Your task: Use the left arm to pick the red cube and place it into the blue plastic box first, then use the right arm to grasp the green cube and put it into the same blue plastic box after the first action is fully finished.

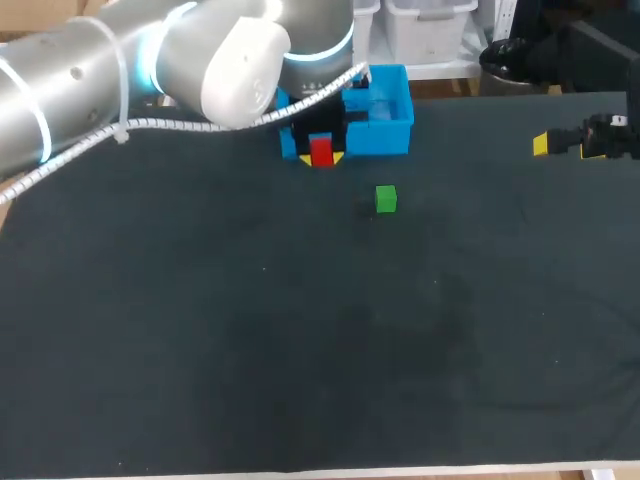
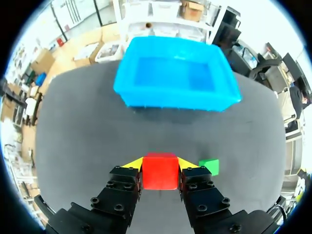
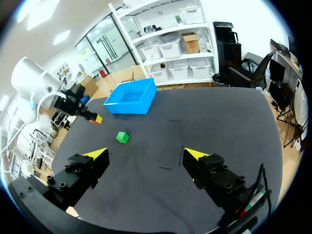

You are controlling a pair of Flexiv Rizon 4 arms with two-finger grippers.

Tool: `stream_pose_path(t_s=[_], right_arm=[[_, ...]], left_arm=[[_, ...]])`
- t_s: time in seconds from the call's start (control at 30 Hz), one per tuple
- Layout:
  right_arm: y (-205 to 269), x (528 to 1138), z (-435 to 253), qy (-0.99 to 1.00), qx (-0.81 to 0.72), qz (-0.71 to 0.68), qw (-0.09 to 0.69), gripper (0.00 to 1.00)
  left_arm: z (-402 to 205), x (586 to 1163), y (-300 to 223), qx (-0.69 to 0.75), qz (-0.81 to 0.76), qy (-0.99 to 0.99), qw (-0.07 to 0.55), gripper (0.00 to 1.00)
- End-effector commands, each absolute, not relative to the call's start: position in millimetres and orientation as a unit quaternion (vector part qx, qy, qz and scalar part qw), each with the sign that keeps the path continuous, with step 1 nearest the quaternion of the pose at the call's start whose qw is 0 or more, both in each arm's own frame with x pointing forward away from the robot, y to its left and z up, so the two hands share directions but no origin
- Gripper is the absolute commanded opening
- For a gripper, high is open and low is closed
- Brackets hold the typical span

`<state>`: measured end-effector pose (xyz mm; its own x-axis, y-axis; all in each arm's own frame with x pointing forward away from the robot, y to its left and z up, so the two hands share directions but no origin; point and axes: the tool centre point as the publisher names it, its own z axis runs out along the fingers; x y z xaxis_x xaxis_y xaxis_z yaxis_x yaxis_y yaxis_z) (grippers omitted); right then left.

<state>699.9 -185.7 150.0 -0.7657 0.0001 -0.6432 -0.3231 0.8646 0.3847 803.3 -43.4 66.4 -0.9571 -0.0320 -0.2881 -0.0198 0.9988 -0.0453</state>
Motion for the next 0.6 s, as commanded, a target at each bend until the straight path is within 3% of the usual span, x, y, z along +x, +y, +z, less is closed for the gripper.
stream_pose_path(t_s=[0.03, 0.6], right_arm=[[-186, 700, 150, 0.907, -0.089, 0.244, 0.330, 1.00], [-186, 700, 150, 0.907, -0.089, 0.244, 0.330, 1.00]], left_arm=[[88, 797, -39, -0.010, -0.024, 0.987, 0.157, 0.00], [116, 830, -38, 0.001, -0.055, 0.980, 0.191, 0.00]])
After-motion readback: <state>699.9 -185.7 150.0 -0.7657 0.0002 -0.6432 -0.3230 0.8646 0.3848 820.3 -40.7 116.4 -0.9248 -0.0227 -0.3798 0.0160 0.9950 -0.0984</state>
